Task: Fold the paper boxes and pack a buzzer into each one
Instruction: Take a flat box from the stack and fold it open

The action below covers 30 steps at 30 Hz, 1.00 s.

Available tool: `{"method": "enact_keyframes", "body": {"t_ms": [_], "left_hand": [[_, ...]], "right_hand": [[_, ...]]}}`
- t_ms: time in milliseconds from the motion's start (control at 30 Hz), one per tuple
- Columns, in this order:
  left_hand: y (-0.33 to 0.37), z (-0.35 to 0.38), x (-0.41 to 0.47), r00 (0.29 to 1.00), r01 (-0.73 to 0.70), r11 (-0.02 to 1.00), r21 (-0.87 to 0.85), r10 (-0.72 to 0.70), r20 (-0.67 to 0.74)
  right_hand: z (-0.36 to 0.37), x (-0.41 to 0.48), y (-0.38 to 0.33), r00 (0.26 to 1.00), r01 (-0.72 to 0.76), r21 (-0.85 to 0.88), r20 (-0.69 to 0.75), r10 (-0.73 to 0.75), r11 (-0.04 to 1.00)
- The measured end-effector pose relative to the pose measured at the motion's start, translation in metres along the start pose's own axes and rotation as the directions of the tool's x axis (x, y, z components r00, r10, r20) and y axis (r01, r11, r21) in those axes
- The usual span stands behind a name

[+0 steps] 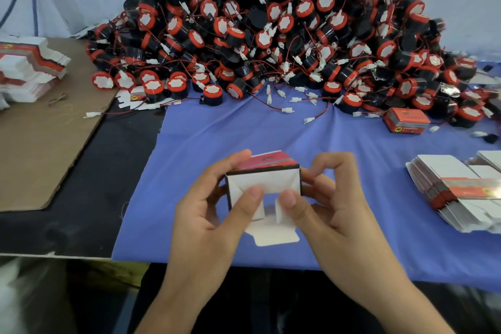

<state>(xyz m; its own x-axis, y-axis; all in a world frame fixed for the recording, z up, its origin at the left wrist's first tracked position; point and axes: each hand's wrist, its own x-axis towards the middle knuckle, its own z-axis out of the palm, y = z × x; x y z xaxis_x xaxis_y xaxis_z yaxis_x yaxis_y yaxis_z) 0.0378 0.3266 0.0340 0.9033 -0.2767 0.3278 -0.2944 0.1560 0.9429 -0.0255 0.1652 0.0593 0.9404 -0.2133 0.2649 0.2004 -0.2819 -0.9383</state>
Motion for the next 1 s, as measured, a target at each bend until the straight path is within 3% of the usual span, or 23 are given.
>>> {"method": "enact_keyframes", "body": {"t_ms": [67,133,200,367,500,600,800,1000], "left_hand": [[-0.002,0.001,0.001,0.997,0.048,0.996,-0.077,-0.052,-0.058],[-0.003,-0.001,0.002,0.994,0.068,0.992,-0.11,-0.078,-0.08],[-0.001,0.0,0.002,0.993,0.066,0.992,-0.107,-0.076,-0.087],[0.007,0.01,-0.004,0.999,0.025,0.999,-0.035,-0.026,-0.038],[0.011,0.018,-0.009,0.992,-0.128,0.992,0.011,0.128,0.021],[0.004,0.026,-0.013,0.976,-0.218,0.975,0.037,0.219,-0.02],[-0.001,0.039,-0.017,0.956,-0.243,0.968,-0.057,0.229,-0.184],[-0.002,0.046,-0.019,0.929,-0.295,0.955,0.018,0.291,-0.228]], "right_hand": [[-0.003,-0.004,-0.001,0.993,0.064,-0.063,0.099,-0.057,0.996],[-0.01,-0.007,-0.002,0.976,0.046,-0.095,0.218,-0.025,0.994],[-0.013,-0.008,-0.001,0.97,0.011,-0.13,0.243,0.021,0.991],[0.002,-0.008,0.0,0.999,0.019,0.158,0.033,-0.025,0.987],[0.011,-0.008,-0.002,0.994,-0.031,0.421,-0.078,0.071,0.906],[0.016,-0.009,-0.005,0.991,-0.029,0.458,-0.104,0.086,0.889],[0.029,-0.009,-0.009,0.972,-0.027,0.475,-0.191,0.134,0.88],[0.033,-0.008,-0.012,0.944,-0.075,0.473,-0.249,0.215,0.878]]}}
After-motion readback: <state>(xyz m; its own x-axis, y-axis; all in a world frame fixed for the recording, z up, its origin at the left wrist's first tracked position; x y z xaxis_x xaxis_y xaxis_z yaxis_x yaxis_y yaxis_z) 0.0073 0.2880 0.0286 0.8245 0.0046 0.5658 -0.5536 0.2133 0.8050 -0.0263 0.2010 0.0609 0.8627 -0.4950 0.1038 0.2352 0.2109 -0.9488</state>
